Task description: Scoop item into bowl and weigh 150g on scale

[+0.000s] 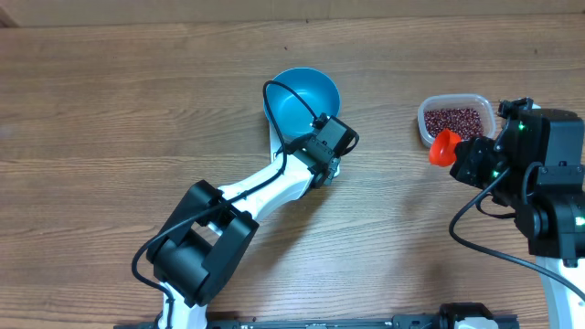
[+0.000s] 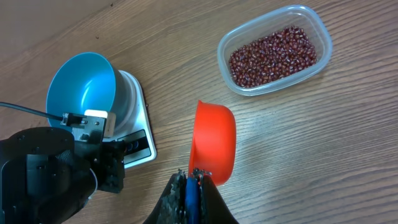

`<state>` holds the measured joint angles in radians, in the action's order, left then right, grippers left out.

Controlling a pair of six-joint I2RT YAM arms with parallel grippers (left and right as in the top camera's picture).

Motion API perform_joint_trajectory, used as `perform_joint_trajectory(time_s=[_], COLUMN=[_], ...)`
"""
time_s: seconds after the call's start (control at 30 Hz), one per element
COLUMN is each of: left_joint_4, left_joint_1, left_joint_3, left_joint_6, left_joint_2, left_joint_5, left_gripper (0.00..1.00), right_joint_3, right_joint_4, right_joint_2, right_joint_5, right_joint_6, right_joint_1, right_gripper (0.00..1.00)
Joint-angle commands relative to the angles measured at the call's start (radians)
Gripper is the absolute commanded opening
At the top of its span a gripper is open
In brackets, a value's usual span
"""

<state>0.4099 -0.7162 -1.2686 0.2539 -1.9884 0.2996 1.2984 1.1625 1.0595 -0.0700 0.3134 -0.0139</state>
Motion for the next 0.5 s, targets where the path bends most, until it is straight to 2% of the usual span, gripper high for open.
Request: perform_joint_trajectory(time_s=[0.0,0.47], left_joint_4=[-0.003,0.008], left_joint_1=[0.002,0.002], left_joint_3=[0.006,0.006], left_joint_6=[-0.023,-0.023], left_joint_2=[-0.034,-0.034], left_joint_5=[-0.005,-0.016], left_gripper=[0.04,0.04], right_joint_3=[0.017,0.017], right_joint_4=[-0.001,0.002], right_joint_2=[-0.002,-0.002], right_joint_5=[0.013,0.012], right_joint_6=[-0.001,0.0], right_joint_1=[-0.002,-0.002], right_gripper=[0.04,0.04])
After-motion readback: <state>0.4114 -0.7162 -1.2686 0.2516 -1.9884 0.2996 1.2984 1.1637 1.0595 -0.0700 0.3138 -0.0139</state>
